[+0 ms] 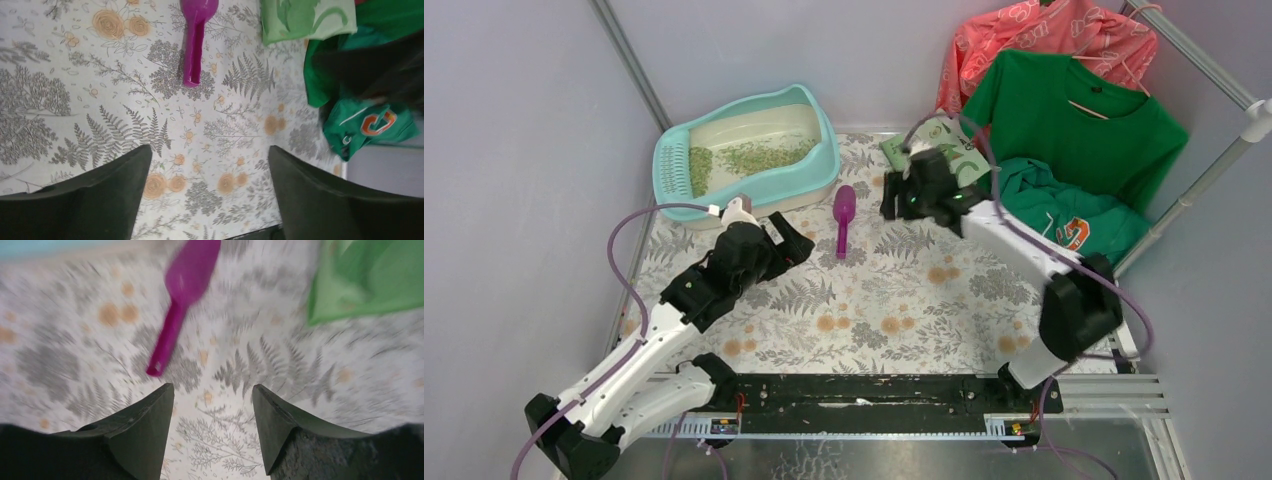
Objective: Fill the litter box with clean litter
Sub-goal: Place the cat litter bag at the center of the board, then move the spatula to the center of the board.
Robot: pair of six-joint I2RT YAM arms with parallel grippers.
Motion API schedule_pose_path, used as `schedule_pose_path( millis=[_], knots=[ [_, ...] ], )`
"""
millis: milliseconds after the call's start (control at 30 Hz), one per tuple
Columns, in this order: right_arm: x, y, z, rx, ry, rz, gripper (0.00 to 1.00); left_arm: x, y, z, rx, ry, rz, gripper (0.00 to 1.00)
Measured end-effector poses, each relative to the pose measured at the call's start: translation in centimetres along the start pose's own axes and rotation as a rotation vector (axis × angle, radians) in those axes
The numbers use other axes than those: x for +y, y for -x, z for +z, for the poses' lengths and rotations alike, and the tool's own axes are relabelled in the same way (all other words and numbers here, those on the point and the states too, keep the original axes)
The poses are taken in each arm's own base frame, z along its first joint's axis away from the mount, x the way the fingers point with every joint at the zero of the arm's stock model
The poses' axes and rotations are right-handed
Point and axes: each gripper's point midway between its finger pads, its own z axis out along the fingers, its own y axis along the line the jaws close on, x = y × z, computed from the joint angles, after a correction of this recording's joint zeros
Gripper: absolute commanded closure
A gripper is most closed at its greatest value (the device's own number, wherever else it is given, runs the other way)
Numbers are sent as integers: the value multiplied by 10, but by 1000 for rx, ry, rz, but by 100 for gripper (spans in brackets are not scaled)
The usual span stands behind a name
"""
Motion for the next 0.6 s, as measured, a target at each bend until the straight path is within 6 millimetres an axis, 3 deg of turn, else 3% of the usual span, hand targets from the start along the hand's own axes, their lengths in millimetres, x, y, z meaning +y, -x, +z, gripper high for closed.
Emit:
schedule_pose_path(
  millis=[100,200,267,467,600],
  knots=[
    [2,-74,44,199,-28,-1,36,6,4,-5,-19,22,1,1],
    [9,-113,64,283,-78,-27,37,14,9,-11,-46,45,-1,1],
    [21,-118,71,288,-92,-47,37,19,12,-16,-66,62,-2,1],
    [66,-94,101,194,-102,-70,36,32,17,-24,-97,108,0,1],
    [77,-107,126,196,-134,-81,36,36,17,-24,-100,127,4,1]
  ],
)
